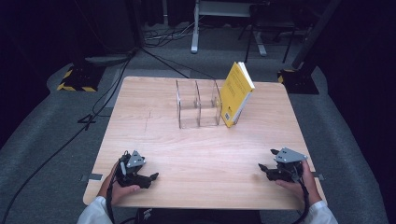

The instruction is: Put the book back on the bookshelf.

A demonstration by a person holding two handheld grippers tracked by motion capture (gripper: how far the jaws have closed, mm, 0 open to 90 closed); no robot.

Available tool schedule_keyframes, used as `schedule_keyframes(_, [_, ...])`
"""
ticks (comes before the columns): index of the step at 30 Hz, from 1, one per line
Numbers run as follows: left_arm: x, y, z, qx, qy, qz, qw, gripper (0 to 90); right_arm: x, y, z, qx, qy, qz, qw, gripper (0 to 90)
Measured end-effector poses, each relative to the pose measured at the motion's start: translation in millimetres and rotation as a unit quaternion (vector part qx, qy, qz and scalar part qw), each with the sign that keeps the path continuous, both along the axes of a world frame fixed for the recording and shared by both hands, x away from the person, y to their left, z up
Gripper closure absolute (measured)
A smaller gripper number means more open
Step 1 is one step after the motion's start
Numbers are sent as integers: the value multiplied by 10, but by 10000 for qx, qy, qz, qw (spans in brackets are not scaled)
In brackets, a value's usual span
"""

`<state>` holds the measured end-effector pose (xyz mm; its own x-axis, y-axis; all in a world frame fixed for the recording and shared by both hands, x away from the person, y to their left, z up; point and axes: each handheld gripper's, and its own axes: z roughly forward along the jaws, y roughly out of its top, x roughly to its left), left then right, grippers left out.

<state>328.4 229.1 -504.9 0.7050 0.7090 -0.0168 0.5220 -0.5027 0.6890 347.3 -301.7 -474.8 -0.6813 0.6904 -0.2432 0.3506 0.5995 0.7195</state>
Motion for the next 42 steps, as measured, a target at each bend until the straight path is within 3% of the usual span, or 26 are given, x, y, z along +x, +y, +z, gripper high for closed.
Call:
schedule_keyframes(4, [0, 0, 1, 8, 1, 6, 10000, 148, -49, -172, -133, 188, 213, -179, 9994, 252])
schedule_keyframes(8, [1, 1, 1, 12, -6, 1, 10000, 148, -74, -262, -188, 295, 278, -348, 9986, 248])
schedule_keyframes(14, [1, 1, 1, 15, -8, 1, 10000, 148, -108, -432, -290, 784, 576, -614, 9934, 224])
schedule_keyframes(16, [0, 0, 0, 0, -1, 3, 10000, 148, -110, -456, -292, 797, 564, -703, 9927, 217])
schedule_keyframes(19, [-1, 0, 0, 6, 0, 5, 10000, 148, -83, -486, -296, 913, 757, -765, 9900, 213])
schedule_keyframes(42, [30, 14, 0, 7, -7, -38, 10000, 143, -79, -489, -298, 914, 774, -792, 9896, 199])
